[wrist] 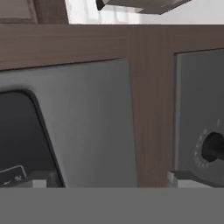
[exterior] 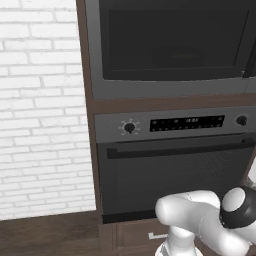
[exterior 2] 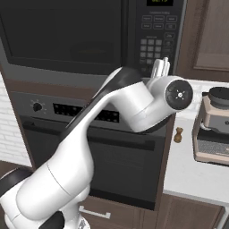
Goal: Pick the cucumber from the sink and place it in the bowl. Then pick the bowl and place it in the microwave. Then close the microwave door and press the start button.
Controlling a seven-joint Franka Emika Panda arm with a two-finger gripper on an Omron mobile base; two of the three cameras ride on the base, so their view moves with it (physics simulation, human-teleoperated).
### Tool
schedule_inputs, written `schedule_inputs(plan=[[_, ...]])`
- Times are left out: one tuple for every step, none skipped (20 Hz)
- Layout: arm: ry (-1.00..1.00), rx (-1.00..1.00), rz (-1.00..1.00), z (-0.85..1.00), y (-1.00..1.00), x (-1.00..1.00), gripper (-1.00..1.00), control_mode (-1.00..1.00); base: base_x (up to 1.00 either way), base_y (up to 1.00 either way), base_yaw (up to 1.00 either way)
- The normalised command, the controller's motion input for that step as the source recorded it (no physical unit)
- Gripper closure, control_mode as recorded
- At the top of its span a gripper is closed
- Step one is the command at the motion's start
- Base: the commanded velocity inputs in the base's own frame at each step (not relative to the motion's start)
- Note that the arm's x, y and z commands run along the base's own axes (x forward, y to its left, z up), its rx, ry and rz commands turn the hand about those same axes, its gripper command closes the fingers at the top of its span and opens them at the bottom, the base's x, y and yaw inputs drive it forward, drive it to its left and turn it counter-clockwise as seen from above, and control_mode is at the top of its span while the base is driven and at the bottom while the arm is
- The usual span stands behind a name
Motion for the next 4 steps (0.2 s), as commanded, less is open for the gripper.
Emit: schedule_inputs(plan=[[0.00, 0.00, 0.00, 0.00, 0.12, 0.02, -1.00, -1.00, 0.00, 0.00, 0.00], [0.00, 0.00, 0.00, 0.00, 0.11, 0.00, -1.00, -1.00, 0.00, 0.00, 0.00], [0.00, 0.00, 0.00, 0.00, 0.09, 0.00, -1.00, -1.00, 0.00, 0.00, 0.00], [0.00, 0.00, 0.00, 0.00, 0.06, 0.00, -1.00, -1.00, 0.00, 0.00, 0.00]])
